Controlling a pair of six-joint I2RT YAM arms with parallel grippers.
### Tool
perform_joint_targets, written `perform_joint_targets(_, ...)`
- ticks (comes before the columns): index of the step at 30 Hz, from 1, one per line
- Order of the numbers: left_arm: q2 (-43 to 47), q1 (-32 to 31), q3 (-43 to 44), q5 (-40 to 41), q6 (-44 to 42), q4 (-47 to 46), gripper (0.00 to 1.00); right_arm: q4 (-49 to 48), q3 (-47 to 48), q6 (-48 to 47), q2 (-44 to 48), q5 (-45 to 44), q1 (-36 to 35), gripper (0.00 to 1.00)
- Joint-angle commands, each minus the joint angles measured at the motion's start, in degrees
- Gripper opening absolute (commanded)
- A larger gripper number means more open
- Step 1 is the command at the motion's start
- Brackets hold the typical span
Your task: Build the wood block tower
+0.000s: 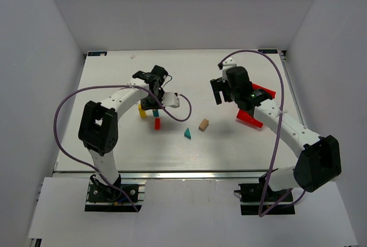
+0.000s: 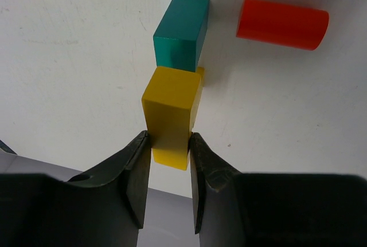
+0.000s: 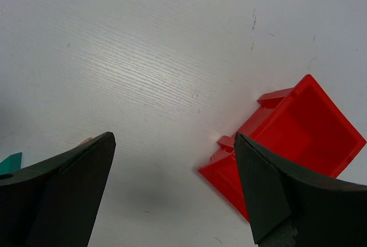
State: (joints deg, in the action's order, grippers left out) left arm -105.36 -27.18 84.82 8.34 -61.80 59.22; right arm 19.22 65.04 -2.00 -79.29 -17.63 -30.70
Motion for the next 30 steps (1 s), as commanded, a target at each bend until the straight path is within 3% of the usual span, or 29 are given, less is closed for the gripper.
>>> perform_joint_targets(1, 0.0, -0.1, 0.7, 0.5, -1.0, -0.9, 0.00, -1.0, 1.3, -0.8, 0.0, 0.4, 0.5, 0.89)
perform_joint_targets(19, -1.2, -0.2, 1.7, 0.8, -0.9, -1.7, 0.00, -0.2, 2.1, -1.9, -0.8, 1.7, 0.6, 0.89)
perform_joint_targets(30, -1.4, -0.4, 2.5, 0.6, -0.4, -1.6, 0.06, -0.2, 2.0, -2.4, -0.3, 1.1, 0.6, 0.89)
